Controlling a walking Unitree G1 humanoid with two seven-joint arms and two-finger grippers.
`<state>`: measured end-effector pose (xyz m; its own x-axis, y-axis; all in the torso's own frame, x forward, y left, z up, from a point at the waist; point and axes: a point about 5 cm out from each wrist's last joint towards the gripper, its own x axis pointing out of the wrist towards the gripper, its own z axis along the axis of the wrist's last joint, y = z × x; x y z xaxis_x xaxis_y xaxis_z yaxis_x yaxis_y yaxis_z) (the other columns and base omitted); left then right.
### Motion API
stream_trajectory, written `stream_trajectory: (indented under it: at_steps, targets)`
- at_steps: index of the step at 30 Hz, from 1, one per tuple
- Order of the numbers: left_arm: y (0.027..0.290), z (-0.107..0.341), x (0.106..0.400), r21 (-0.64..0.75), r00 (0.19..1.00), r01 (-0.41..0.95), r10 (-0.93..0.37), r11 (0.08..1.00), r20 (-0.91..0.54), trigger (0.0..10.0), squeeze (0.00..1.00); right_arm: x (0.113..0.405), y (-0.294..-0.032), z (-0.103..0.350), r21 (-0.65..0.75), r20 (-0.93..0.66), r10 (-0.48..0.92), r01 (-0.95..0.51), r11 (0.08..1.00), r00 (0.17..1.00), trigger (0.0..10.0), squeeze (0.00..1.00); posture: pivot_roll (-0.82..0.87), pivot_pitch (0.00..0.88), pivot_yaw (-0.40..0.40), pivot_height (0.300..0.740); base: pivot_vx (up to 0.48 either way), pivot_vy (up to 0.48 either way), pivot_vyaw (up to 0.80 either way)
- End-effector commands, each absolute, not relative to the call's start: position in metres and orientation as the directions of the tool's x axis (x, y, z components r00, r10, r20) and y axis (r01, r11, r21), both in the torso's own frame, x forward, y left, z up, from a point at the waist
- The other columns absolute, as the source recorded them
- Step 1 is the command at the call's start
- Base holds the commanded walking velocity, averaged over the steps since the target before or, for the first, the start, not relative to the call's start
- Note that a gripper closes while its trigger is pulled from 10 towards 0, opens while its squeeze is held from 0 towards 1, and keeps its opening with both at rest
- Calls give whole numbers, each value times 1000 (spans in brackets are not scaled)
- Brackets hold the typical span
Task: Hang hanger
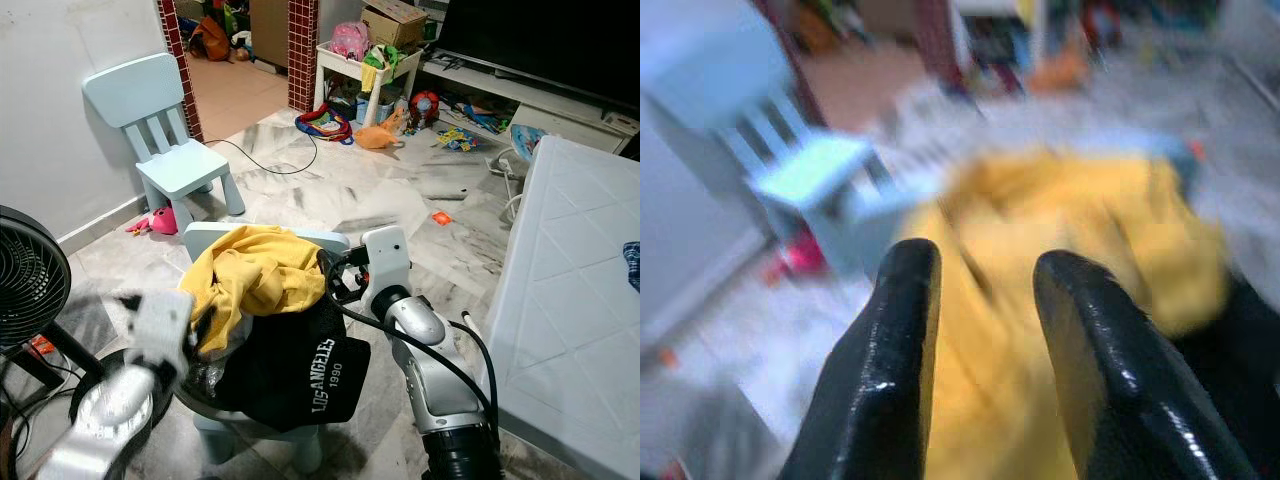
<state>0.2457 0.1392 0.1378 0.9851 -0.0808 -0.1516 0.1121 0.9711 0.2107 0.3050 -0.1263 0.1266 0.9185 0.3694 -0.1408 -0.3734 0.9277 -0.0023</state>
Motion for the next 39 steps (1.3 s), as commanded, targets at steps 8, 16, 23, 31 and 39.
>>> stream_trajectory:
  at_steps: [8, 16, 23, 31, 39]
  targets:
    - [160, 116, 286, 177, 954, 107, -51, 978, -294, 10000, 1000, 306, -125, 130, -3, -124, 366, -369, 930, 922, 10000, 0, 17, 31, -59, 740, 0, 0, 0]
    - [146, 109, 304, 141, 931, 188, -131, 972, -340, 10000, 1000, 303, -125, 131, -13, -116, 364, -367, 930, 924, 10000, 0, 4, 32, -55, 740, 0, 0, 0]
    - [124, 113, 301, 174, 921, 287, -222, 942, -319, 10000, 0, 303, -125, 129, -12, -121, 362, -366, 930, 924, 10000, 0, 9, 37, -57, 740, 0, 0, 0]
    - [119, 97, 298, 150, 881, 346, -266, 926, -392, 10000, 0, 302, -121, 129, -8, -122, 371, -375, 927, 921, 10000, 0, 8, 38, -55, 740, 0, 0, 0]
    - [129, 79, 293, 138, 861, 336, -244, 932, -446, 0, 0, 301, -126, 128, -9, -126, 365, -369, 929, 922, 10000, 0, 0, 38, -49, 740, 0, 0, 0]
